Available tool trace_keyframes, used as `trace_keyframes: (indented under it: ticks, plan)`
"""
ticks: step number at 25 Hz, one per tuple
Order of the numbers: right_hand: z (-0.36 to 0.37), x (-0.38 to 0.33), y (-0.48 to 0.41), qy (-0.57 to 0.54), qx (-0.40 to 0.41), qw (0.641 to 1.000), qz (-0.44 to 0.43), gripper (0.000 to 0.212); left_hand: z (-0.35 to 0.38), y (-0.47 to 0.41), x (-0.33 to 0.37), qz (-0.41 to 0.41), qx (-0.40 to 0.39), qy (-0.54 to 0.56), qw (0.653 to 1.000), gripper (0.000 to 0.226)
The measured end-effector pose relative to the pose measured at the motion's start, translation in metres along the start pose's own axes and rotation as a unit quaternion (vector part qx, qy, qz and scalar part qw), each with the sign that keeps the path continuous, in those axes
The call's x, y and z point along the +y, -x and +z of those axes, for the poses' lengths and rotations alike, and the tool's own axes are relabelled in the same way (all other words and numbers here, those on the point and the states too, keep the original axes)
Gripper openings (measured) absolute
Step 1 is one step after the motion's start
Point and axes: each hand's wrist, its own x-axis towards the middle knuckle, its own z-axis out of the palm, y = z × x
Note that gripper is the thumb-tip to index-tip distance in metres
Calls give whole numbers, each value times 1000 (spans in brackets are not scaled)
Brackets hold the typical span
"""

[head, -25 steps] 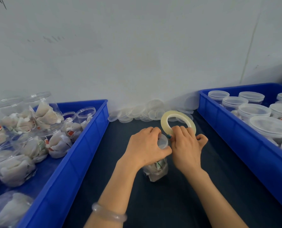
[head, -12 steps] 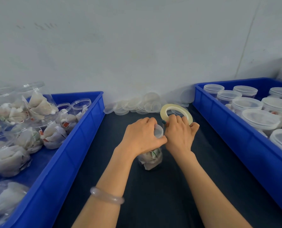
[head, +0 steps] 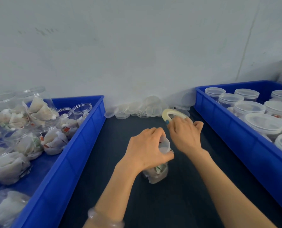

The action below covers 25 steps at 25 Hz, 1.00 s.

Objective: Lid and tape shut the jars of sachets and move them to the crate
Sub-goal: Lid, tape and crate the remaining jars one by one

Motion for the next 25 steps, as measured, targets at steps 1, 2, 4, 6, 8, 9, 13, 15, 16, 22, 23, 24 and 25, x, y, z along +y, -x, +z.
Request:
trace_keyframes:
  ticks: [1, 2, 4, 6, 8, 9, 13, 15, 16, 22, 23, 24, 25]
  plan:
    - [-2, -2, 14, 1, -15, 1000, -18, 33, -1, -2, 1, 0, 3, -3, 1000, 40]
    - [-1, 0, 29, 14, -37, 998, -38, 31, 0, -2, 2, -4, 7, -2, 1000, 40]
    - [4, 9, 55, 54, -82, 993, -66, 28, 2, 1, 4, -14, 17, 9, 1000, 38]
    - [8, 15, 69, 76, -113, 988, -72, 29, 1, 1, 6, -36, 17, 27, 999, 36]
    - [15, 18, 78, 91, -135, 983, -86, 34, -1, -4, 11, -73, 10, 43, 996, 35]
    - [17, 20, 81, 89, -144, 981, -91, 36, -2, -7, 14, -92, 0, 47, 995, 34]
    - [18, 27, 82, -60, -188, 976, -93, 30, 0, -18, 19, -153, -14, 48, 987, 25]
    - [11, 26, 80, -167, -212, 957, -106, 40, 1, -22, 21, -175, 1, 41, 984, 21]
    - [7, 23, 79, -229, -225, 942, -103, 44, 2, -23, 22, -185, 10, 35, 982, 21]
    - [-6, 0, 90, -419, -294, 854, -95, 82, 13, -11, 2, -237, 118, 328, 907, 12]
    - [-3, -3, 92, -406, -281, 865, -86, 88, 15, -7, -2, -246, 131, 434, 856, 14]
    - [-1, -5, 93, -391, -262, 879, -75, 89, 18, -1, -6, -247, 131, 523, 805, 21]
    - [1, -6, 94, -383, -243, 889, -65, 87, 22, 5, -9, -240, 114, 586, 766, 31]
